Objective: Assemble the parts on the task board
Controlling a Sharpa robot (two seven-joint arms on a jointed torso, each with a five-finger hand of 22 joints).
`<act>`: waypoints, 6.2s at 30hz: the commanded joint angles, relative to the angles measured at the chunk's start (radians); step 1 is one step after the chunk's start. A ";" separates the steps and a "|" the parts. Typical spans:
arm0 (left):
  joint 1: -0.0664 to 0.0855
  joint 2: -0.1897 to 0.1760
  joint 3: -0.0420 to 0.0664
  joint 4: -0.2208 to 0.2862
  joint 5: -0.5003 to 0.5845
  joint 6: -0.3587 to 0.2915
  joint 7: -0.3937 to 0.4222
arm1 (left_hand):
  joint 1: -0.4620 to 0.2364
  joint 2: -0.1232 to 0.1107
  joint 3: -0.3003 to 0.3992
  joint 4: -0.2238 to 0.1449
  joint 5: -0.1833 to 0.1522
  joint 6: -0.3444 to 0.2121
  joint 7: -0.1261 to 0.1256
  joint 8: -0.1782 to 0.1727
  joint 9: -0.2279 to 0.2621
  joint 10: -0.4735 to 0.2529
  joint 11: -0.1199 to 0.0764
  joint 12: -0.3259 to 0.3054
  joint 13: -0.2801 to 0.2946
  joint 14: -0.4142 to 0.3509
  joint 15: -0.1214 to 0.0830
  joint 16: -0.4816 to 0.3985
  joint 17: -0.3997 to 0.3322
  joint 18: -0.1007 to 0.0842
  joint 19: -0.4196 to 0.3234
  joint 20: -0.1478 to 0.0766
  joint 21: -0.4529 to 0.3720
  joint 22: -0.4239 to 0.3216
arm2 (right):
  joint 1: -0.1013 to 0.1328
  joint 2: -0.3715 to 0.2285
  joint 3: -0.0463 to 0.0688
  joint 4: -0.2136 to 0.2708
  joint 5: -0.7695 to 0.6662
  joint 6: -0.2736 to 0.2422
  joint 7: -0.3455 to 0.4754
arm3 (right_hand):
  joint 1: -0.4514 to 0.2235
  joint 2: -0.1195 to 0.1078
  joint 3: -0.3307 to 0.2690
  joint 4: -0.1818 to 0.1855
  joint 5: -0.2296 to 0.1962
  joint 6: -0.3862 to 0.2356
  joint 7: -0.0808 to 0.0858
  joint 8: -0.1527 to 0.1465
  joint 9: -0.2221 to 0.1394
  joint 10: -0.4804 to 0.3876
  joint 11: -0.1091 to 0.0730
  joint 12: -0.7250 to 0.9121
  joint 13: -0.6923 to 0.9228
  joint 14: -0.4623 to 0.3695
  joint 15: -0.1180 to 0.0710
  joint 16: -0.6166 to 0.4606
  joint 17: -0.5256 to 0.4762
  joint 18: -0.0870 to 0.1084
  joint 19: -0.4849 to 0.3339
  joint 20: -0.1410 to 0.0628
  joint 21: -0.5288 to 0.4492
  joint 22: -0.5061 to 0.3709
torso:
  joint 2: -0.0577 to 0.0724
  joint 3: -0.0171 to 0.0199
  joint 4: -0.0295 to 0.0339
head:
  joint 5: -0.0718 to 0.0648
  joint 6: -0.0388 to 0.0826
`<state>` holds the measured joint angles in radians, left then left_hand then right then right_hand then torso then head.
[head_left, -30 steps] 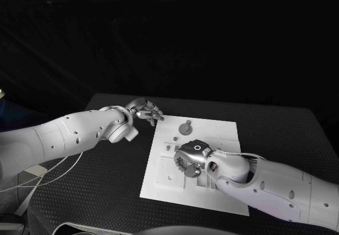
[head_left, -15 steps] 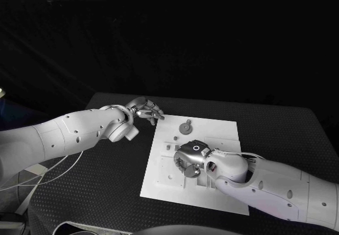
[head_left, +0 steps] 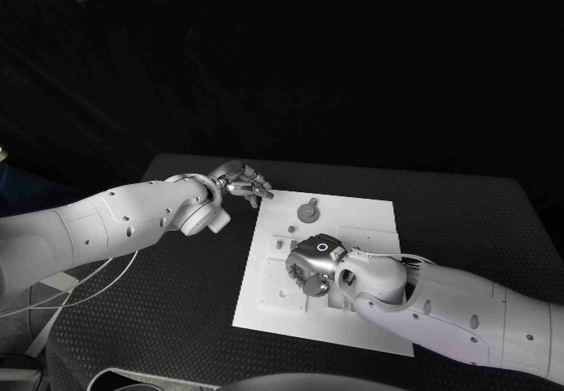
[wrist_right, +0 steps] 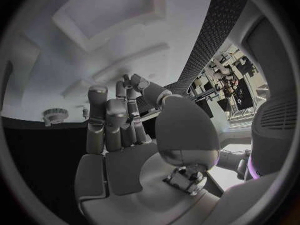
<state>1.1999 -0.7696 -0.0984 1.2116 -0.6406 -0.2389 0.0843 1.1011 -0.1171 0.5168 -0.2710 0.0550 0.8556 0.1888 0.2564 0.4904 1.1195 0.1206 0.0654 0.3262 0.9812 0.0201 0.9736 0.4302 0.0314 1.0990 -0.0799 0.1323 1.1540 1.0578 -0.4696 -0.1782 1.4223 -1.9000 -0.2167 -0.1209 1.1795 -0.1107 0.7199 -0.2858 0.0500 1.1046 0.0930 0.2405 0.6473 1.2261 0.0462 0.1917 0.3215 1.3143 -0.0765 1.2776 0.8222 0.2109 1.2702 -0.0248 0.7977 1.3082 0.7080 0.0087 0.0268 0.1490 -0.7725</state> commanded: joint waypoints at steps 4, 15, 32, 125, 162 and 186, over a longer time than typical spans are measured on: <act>0.002 0.000 0.000 0.003 0.000 0.012 -0.001 | -0.008 0.000 -0.007 -0.001 -0.002 -0.009 0.001 0.006 -0.002 0.001 0.005 0.005 0.001 0.004 -0.001 -0.005 0.001 0.011 0.010 0.001 -0.005 -0.001 | -0.005 -0.002 -0.004 -0.003 -0.009 0.030 -0.001 | -0.002 0.009 0.001 -0.001 0.004 -0.004 0.004 0.006 0.001 0.110 -0.023 -0.004 0.001 -0.020 -0.012 -0.003 -0.001 0.051 0.002 -0.005 0.000 0.018 | 0.000 -0.0002 -0.0004 | 0.001 0.000; 0.002 -0.002 0.000 0.004 0.000 0.013 -0.002 | -0.009 0.000 -0.007 0.000 -0.002 -0.010 0.002 0.006 -0.002 0.000 0.005 0.005 0.001 0.004 -0.001 -0.006 0.002 0.011 0.010 0.001 -0.006 -0.001 | -0.005 0.000 -0.004 -0.016 0.017 0.039 0.018 | -0.013 0.005 -0.005 0.000 0.003 -0.009 0.007 0.004 0.000 0.105 -0.021 -0.011 0.001 -0.021 -0.009 -0.005 -0.003 0.051 -0.001 -0.003 -0.001 0.018 | 0.000 0.0006 -0.0016 | -0.002 0.001; 0.002 -0.006 0.000 0.005 -0.018 0.004 -0.004 | -0.008 -0.001 -0.007 0.000 -0.002 -0.011 0.002 0.006 -0.002 -0.001 0.006 0.004 0.002 0.002 -0.001 -0.008 0.002 0.011 0.008 0.001 -0.008 -0.002 | -0.004 -0.009 -0.005 -0.026 0.052 -0.014 0.026 | -0.035 -0.082 -0.049 0.008 0.003 -0.198 0.073 -0.089 -0.056 -0.045 0.048 -0.112 -0.034 -0.033 0.058 -0.006 -0.004 0.051 -0.021 -0.004 -0.011 0.017 | 0.000 0.0005 -0.0015 | -0.010 0.003; 0.001 -0.018 -0.001 -0.004 0.013 -0.003 0.014 | -0.010 0.002 -0.008 0.005 -0.002 -0.010 0.001 0.010 -0.003 0.001 0.006 0.005 0.005 0.000 0.000 -0.012 0.005 0.010 0.009 0.002 -0.014 -0.003 | 0.056 -0.247 0.070 0.046 0.007 0.083 0.004 | -0.037 0.009 -0.044 0.045 0.003 -0.148 0.051 0.028 -0.072 0.014 0.022 -0.051 -0.032 -0.024 0.033 0.006 -0.027 0.051 -0.014 -0.006 -0.012 0.020 | 0.000 -0.0002 0.0000 | -0.058 0.032; 0.001 -0.016 -0.001 -0.004 0.013 -0.005 0.015 | -0.010 0.004 -0.008 0.006 -0.002 -0.010 0.001 0.011 -0.003 0.000 0.006 0.005 0.006 0.000 0.000 -0.013 0.006 0.010 0.009 0.001 -0.016 -0.002 | 0.057 -0.243 0.121 0.205 0.043 -0.027 -0.016 | 0.004 0.070 -0.028 -0.005 0.004 -0.081 0.024 0.061 -0.061 0.086 -0.008 -0.025 0.000 -0.023 0.004 0.012 -0.022 0.051 -0.008 -0.006 0.006 0.021 | 0.000 -0.0009 -0.0006 | -0.045 0.027; 0.002 0.009 -0.001 -0.007 0.013 0.001 0.011 | -0.010 0.004 -0.009 0.006 -0.002 -0.010 0.001 0.012 -0.003 0.000 0.006 0.005 0.006 0.000 0.000 -0.014 0.007 0.009 0.009 0.002 -0.018 -0.002 | 0.007 -0.028 0.028 0.126 0.050 0.057 0.014 | 0.002 0.075 -0.027 -0.006 0.004 -0.083 0.025 0.060 -0.061 0.085 -0.009 -0.027 0.002 -0.025 0.003 0.011 -0.023 0.051 -0.010 -0.006 0.005 0.020 | 0.000 -0.0029 0.0000 | -0.002 0.008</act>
<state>1.2002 -0.7637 -0.0999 1.2031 -0.6337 -0.2473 0.0915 1.1011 -0.1170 0.5116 -0.2658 0.0550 0.8520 0.1886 0.2641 0.4878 1.1195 0.1205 0.0654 0.3309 0.9813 0.0201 0.9643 0.4361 0.0302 1.1024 -0.0764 0.1209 1.1528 1.0668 -0.5026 -0.1494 1.5529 -1.8499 -0.2013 -0.1198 1.1734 -0.0486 0.6892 -0.2917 0.0464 1.0132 0.1149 0.2972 0.5742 1.2589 0.0536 0.1626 0.3218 1.2980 -0.0601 1.2838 0.7992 0.1760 1.2595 -0.0282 0.7997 1.3082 0.7075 0.0058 0.0280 0.1435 -0.7620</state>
